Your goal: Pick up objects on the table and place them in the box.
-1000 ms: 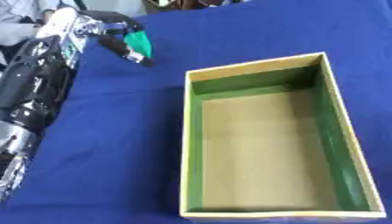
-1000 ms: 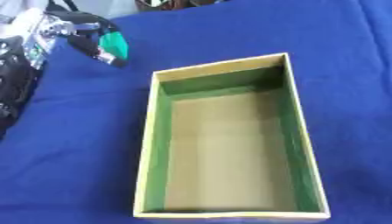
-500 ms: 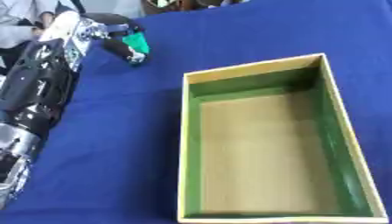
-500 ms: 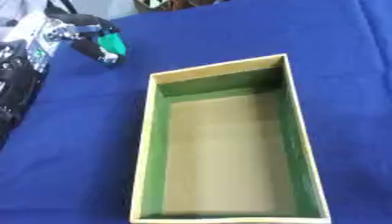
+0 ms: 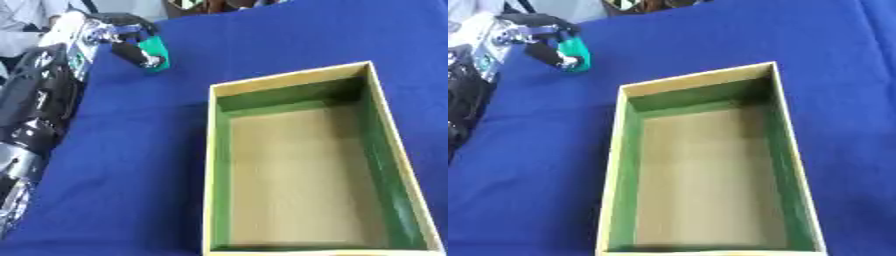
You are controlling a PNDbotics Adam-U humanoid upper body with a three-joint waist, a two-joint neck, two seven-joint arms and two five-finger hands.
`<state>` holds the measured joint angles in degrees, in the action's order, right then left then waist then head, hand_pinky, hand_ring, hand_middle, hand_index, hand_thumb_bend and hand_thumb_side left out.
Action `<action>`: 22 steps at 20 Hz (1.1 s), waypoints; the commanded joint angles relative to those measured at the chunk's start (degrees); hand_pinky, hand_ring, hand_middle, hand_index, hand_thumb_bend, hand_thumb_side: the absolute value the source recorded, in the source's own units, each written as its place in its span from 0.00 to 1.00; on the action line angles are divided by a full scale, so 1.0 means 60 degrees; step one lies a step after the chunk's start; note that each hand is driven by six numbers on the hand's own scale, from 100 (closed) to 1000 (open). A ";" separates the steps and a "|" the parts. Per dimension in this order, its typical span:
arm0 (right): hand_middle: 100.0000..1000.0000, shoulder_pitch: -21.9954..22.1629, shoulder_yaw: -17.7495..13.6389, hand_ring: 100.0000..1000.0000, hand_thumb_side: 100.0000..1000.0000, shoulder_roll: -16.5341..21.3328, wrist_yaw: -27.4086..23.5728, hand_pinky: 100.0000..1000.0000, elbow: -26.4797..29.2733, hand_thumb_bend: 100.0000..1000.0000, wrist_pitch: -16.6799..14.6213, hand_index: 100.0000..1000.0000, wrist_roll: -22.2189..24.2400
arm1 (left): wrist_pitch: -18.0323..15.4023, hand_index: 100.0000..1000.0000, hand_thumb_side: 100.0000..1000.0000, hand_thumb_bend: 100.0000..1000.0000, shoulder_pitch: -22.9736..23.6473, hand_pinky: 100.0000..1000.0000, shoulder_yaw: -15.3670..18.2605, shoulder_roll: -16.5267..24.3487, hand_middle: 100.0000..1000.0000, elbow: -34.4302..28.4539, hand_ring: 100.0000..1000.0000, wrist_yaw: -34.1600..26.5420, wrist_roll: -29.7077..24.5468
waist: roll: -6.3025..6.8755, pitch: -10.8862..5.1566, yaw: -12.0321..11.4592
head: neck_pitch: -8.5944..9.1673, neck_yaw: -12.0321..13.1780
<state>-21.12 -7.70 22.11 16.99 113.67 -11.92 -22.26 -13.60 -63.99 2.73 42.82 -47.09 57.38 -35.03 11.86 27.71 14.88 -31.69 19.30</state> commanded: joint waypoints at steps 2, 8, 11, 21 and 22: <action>0.64 -0.0008 -0.0022 0.80 0.88 0.0286 -0.0053 0.72 0.0154 0.00 0.0009 0.75 0.0018 | 0.0106 1.00 0.65 0.29 -0.0091 0.62 0.0150 0.0568 0.88 -0.0071 0.80 -0.0370 -0.0527 | -0.0066 -0.0230 -0.0037 | 0.0058 0.0032; 0.64 -0.0029 -0.0024 0.80 0.87 0.0280 -0.0059 0.72 0.0154 0.00 -0.0001 0.75 -0.0012 | 0.0220 1.00 0.63 0.27 -0.0010 0.61 0.0155 0.0583 0.87 -0.0116 0.79 -0.0446 -0.0687 | -0.0049 -0.0193 0.0026 | 0.0118 0.0071; 0.64 -0.0030 -0.0033 0.80 0.87 0.0280 -0.0053 0.72 0.0154 0.00 0.0002 0.75 -0.0033 | 0.0251 1.00 0.64 0.27 0.0022 0.61 0.0144 0.0551 0.86 -0.0096 0.78 -0.0415 -0.0660 | -0.0040 -0.0154 0.0073 | 0.0149 0.0101; 0.64 -0.0044 -0.0038 0.80 0.87 0.0273 -0.0044 0.72 0.0154 0.00 0.0009 0.75 -0.0045 | 0.0207 0.91 0.62 0.23 0.0119 0.56 0.0132 0.0489 0.76 0.0013 0.74 -0.0110 0.0096 | 0.0013 -0.0064 0.0164 | 0.0177 0.0173; 0.64 -0.0051 -0.0040 0.80 0.87 0.0273 -0.0046 0.72 0.0154 0.00 0.0002 0.75 -0.0055 | 0.0246 0.88 0.61 0.21 0.0129 0.55 0.0113 0.0497 0.73 0.0052 0.73 0.0023 0.0091 | 0.0015 -0.0063 0.0169 | 0.0169 0.0183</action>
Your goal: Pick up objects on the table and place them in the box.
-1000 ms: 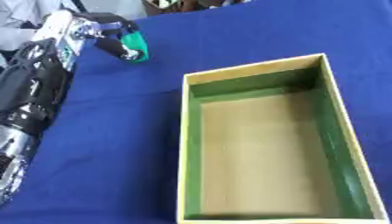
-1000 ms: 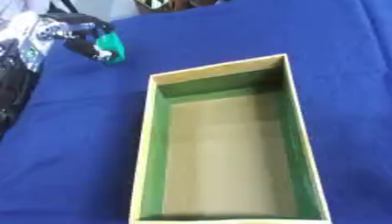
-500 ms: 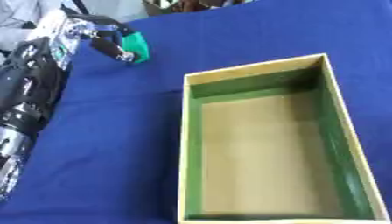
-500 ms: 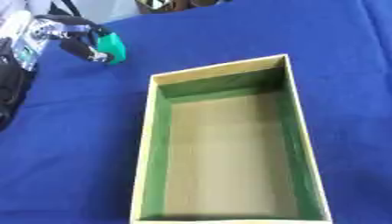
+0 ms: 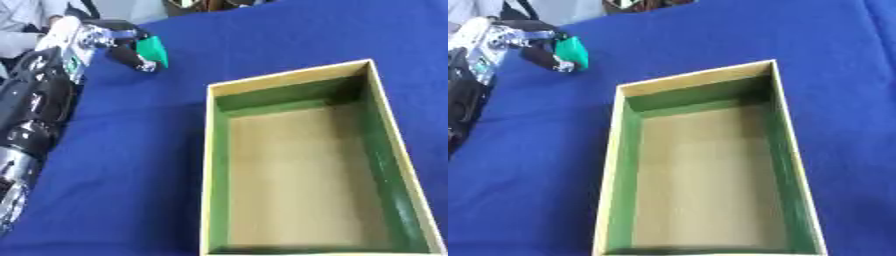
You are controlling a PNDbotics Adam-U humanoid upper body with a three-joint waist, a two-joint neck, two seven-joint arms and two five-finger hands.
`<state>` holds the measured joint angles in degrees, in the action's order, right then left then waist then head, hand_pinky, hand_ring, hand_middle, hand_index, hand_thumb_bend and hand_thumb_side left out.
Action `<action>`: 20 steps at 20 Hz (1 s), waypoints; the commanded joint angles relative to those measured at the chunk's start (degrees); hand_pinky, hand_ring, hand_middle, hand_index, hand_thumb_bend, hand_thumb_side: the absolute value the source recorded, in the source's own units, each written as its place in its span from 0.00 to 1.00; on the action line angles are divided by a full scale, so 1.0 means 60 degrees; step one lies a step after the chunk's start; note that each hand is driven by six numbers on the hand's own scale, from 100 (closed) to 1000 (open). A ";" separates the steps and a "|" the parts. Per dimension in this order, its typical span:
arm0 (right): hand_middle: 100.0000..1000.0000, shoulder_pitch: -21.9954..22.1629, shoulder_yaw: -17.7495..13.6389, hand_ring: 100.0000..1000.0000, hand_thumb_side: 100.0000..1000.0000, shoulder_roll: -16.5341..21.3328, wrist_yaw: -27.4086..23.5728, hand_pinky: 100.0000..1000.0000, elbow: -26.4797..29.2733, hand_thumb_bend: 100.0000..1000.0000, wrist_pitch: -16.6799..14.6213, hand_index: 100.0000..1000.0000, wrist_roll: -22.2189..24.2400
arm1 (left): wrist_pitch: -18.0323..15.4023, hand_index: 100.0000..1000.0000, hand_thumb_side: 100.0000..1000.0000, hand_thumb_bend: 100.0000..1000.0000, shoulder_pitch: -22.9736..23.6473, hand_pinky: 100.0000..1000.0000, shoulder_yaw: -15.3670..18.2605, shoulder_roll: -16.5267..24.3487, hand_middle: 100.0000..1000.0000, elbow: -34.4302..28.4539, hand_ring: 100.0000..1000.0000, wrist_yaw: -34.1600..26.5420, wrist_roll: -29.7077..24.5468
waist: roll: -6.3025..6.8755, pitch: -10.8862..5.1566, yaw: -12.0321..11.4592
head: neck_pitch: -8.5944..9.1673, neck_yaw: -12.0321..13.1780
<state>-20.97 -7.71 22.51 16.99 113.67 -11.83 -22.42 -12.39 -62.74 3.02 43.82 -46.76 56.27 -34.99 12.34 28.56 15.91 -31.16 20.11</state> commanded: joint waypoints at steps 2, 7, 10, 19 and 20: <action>0.64 -0.0083 -0.0047 0.80 0.87 0.0208 -0.0053 0.72 0.0154 0.00 -0.0025 0.75 -0.0055 | 0.0109 0.83 0.56 0.13 -0.0072 0.48 0.0058 0.0324 0.65 0.0070 0.68 0.0442 0.0039 | -0.0067 -0.0205 0.0003 | 0.0068 0.0067; 0.64 -0.0049 -0.0063 0.80 0.87 0.0200 -0.0053 0.72 0.0154 0.00 -0.0007 0.75 -0.0098 | 0.0151 0.50 0.38 0.00 -0.0119 0.26 0.0100 0.0276 0.32 0.0031 0.46 0.0393 0.0181 | -0.0084 -0.0239 -0.0028 | -0.0003 0.0084; 0.64 -0.0042 -0.0070 0.80 0.87 0.0183 -0.0060 0.72 0.0154 0.00 -0.0008 0.75 -0.0132 | 0.0286 0.36 0.24 0.00 -0.0122 0.17 0.0060 0.0260 0.21 -0.0012 0.38 0.0241 0.0393 | -0.0102 -0.0280 -0.0040 | -0.0049 0.0111; 0.64 0.0073 -0.0097 0.80 0.87 0.0098 -0.0076 0.72 0.0154 0.00 0.0060 0.75 -0.0168 | 0.0703 0.13 0.21 0.00 0.0010 0.04 -0.0150 0.0289 0.09 -0.0681 0.28 -0.0346 0.2241 | -0.0206 -0.0547 -0.0191 | -0.0230 0.0066; 0.64 0.0090 -0.0101 0.80 0.89 0.0083 -0.0080 0.72 0.0154 0.00 0.0065 0.75 -0.0170 | 0.0770 0.13 0.26 0.00 0.0018 0.04 -0.0186 0.0324 0.08 -0.0767 0.28 -0.0389 0.2265 | -0.0220 -0.0611 -0.0223 | -0.0259 0.0051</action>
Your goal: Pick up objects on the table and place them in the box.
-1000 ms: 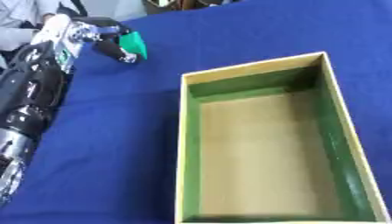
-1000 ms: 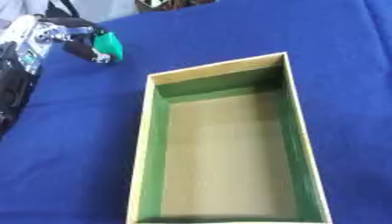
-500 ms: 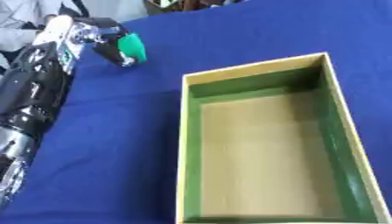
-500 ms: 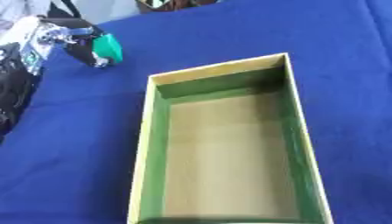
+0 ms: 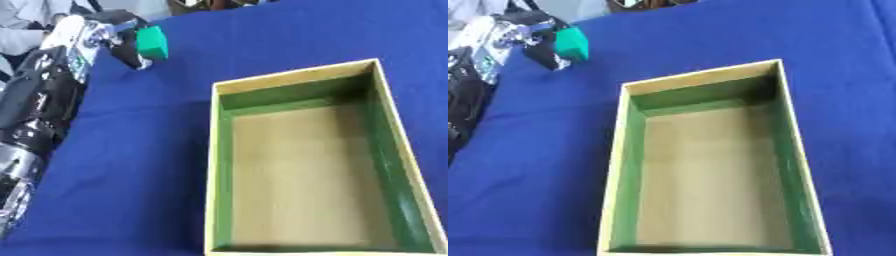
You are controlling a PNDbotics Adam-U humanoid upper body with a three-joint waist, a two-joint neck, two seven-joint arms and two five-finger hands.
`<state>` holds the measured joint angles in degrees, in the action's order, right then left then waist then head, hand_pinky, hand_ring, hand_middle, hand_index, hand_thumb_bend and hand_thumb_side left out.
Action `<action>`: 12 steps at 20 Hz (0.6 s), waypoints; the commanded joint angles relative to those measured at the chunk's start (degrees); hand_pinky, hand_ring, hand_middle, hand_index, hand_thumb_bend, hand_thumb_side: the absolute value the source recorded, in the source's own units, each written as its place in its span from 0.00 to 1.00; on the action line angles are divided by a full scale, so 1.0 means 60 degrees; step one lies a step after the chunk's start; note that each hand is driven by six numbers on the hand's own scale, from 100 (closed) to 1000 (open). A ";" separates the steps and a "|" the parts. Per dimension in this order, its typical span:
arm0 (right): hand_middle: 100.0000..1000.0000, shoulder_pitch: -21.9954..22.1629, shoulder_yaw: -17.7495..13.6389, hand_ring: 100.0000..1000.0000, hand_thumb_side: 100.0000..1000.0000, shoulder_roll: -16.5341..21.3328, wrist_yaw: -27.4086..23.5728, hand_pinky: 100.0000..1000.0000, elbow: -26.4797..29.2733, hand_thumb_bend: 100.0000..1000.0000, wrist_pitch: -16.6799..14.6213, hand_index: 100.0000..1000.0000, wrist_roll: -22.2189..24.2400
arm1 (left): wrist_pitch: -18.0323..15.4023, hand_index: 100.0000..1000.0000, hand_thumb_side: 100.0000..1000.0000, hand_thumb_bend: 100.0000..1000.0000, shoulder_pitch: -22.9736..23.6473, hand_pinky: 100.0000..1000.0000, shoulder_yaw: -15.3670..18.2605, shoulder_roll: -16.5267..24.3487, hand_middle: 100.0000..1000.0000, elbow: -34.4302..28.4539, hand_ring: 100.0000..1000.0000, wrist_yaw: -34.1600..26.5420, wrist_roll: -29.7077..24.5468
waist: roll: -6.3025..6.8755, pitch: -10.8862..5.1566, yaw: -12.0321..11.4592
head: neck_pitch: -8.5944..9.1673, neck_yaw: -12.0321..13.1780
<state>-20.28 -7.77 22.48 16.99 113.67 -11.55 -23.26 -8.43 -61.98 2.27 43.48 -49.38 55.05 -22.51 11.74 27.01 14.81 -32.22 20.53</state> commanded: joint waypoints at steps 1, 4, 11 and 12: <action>0.64 -0.0006 -0.0095 0.80 0.87 0.0074 -0.0084 0.72 0.0154 0.00 0.0023 0.75 -0.0034 | 0.0179 0.13 0.20 0.00 -0.0097 0.04 -0.0091 0.0404 0.08 -0.0416 0.29 -0.0216 0.0195 | -0.0133 -0.0412 -0.0068 | -0.0112 -0.0033; 0.64 0.0079 -0.0119 0.80 0.87 0.0017 -0.0097 0.72 0.0154 0.00 0.0051 0.75 -0.0047 | 0.0296 0.12 0.20 0.00 -0.0031 0.03 -0.0157 0.0474 0.08 -0.0813 0.30 -0.0420 0.0154 | -0.0191 -0.0635 -0.0190 | -0.0226 -0.0120; 0.64 0.0230 -0.0160 0.80 0.87 -0.0129 -0.0158 0.72 0.0154 0.00 0.0081 0.75 -0.0088 | 0.0697 0.11 0.19 0.00 0.0494 0.00 -0.0434 0.0604 0.06 -0.2960 0.28 -0.1648 0.0019 | -0.0367 -0.1187 -0.0537 | -0.0543 -0.0415; 0.64 0.0248 -0.0163 0.80 0.87 -0.0152 -0.0171 0.72 0.0154 0.00 0.0083 0.75 -0.0090 | 0.0743 0.11 0.19 0.00 0.0609 0.01 -0.0536 0.0606 0.06 -0.3358 0.28 -0.1860 -0.0070 | -0.0396 -0.1266 -0.0582 | -0.0598 -0.0440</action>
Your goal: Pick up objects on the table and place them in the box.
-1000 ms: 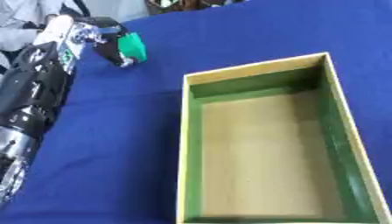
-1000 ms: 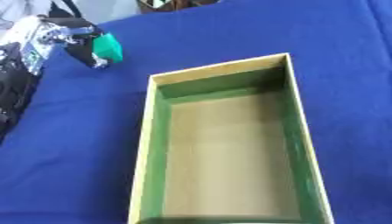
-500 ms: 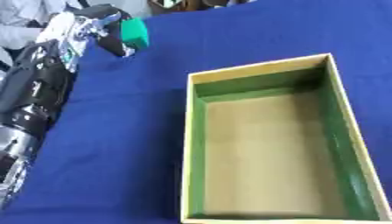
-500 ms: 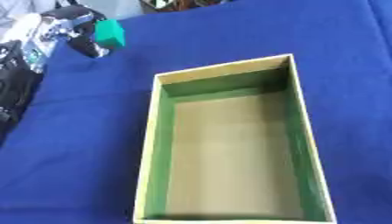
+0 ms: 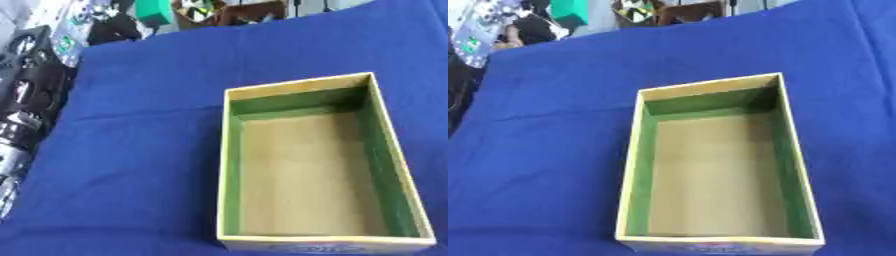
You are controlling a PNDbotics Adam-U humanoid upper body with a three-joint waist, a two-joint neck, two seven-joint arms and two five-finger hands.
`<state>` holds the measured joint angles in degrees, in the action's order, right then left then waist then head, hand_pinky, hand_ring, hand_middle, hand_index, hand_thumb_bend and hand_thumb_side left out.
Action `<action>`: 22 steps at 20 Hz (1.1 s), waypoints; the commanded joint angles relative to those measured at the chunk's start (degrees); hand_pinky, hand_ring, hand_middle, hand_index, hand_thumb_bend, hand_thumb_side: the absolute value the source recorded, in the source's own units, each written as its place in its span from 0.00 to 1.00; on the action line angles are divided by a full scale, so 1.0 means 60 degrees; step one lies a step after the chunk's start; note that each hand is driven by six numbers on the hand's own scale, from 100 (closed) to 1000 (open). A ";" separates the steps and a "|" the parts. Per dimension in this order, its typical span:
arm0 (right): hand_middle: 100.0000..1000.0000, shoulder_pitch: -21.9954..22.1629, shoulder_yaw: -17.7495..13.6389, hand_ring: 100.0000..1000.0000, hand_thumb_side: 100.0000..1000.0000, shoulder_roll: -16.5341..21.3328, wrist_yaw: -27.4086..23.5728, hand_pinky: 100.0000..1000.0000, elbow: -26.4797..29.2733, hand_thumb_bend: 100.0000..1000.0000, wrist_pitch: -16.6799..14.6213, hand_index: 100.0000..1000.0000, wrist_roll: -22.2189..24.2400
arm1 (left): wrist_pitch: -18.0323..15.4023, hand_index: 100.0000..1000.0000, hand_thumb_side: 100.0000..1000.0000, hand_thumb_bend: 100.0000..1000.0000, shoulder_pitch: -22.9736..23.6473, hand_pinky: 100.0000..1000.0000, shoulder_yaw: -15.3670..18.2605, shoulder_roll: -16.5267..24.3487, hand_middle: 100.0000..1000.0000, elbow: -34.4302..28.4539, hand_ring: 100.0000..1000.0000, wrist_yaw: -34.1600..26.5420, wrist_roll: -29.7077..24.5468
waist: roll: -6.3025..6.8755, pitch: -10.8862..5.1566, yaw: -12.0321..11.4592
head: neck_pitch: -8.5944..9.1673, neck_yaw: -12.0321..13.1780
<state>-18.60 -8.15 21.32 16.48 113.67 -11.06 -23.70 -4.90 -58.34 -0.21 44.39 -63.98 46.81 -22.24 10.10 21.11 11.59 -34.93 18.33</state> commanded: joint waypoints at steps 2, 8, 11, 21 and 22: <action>0.64 -0.0001 -0.0105 0.79 0.87 -0.0021 -0.0115 0.72 0.0154 0.00 0.0005 0.75 -0.0020 | 0.0182 0.11 0.19 0.00 0.0275 0.00 -0.0367 0.0380 0.06 -0.1884 0.28 -0.0874 -0.0323 | -0.0192 -0.0436 -0.0140 | -0.0258 -0.0135; 0.64 0.0020 -0.0129 0.79 0.87 -0.0177 -0.0180 0.72 0.0154 0.00 -0.0021 0.75 -0.0051 | 0.0585 0.10 0.19 0.00 0.0858 0.00 -0.0576 -0.0443 0.06 -0.4042 0.27 -0.1286 -0.0810 | -0.0340 -0.0680 -0.0303 | -0.0423 -0.0313; 0.64 -0.0088 -0.0081 0.79 0.87 -0.0309 -0.0234 0.71 0.0154 0.00 -0.0066 0.75 -0.0050 | 0.0634 0.10 0.20 0.00 0.1023 0.00 -0.0529 -0.0592 0.05 -0.4358 0.26 -0.1384 -0.0826 | -0.0473 -0.0760 -0.0180 | -0.0377 -0.0233; 0.64 0.0002 -0.0114 0.79 0.87 -0.0433 -0.0258 0.71 0.0154 0.00 -0.0075 0.75 -0.0062 | 0.0404 0.10 0.20 0.00 0.2452 0.00 -0.1795 -0.2757 0.06 -0.6269 0.28 -0.0888 -0.1231 | -0.0541 -0.1038 -0.0339 | -0.0693 -0.0541; 0.64 0.0027 -0.0124 0.79 0.87 -0.0414 -0.0241 0.71 0.0154 0.00 -0.0069 0.75 -0.0076 | 0.0407 0.10 0.20 0.00 0.2461 0.01 -0.1932 -0.2981 0.06 -0.6293 0.28 -0.0751 -0.1368 | -0.0522 -0.1058 -0.0385 | -0.0736 -0.0620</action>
<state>-18.11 -8.46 17.61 14.95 113.66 -11.35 -23.99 -2.59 -42.85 -11.04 27.12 -99.98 41.34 -29.55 7.29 15.99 9.20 -38.78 15.12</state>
